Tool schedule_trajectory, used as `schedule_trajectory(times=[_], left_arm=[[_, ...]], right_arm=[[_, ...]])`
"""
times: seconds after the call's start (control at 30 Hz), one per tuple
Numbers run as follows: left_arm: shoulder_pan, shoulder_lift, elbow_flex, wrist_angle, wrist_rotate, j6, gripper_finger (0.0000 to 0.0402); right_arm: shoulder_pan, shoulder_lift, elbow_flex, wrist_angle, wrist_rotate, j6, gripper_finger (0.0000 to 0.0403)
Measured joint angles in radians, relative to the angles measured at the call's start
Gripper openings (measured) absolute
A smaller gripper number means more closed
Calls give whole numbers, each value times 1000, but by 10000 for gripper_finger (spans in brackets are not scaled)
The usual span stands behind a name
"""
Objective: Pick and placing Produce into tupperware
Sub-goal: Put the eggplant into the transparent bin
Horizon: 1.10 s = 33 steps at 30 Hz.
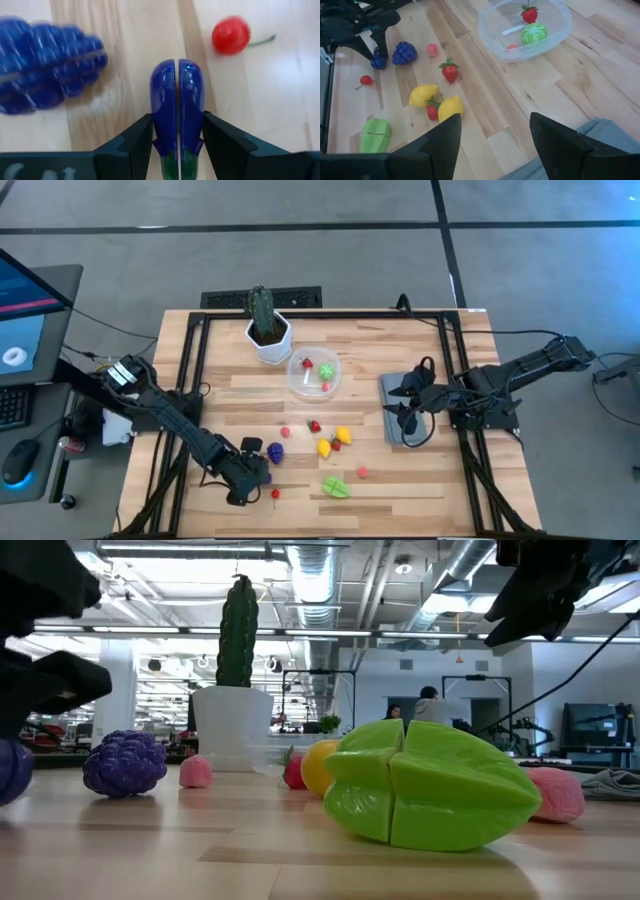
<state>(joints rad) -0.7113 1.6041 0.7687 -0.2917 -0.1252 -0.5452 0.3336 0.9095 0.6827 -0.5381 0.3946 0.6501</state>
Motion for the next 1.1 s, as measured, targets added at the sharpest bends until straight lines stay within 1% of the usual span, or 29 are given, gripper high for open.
schedule_trajectory(times=[0.13,0.27,0.4,0.77,1.1], left_arm=[[0,-1,24,4,-31,2,155],[0,-1,39,6,-56,3,132],[0,-1,39,-9,-52,3,113],[0,-1,39,3,-46,-31,116],[0,-1,40,68,-45,-42,115]], right_arm=[[0,0,0,0,0,-4,260],[0,0,0,0,0,-15,260],[0,0,0,0,0,-22,260],[0,0,0,0,0,-15,260],[0,0,0,1,0,-14,260]])
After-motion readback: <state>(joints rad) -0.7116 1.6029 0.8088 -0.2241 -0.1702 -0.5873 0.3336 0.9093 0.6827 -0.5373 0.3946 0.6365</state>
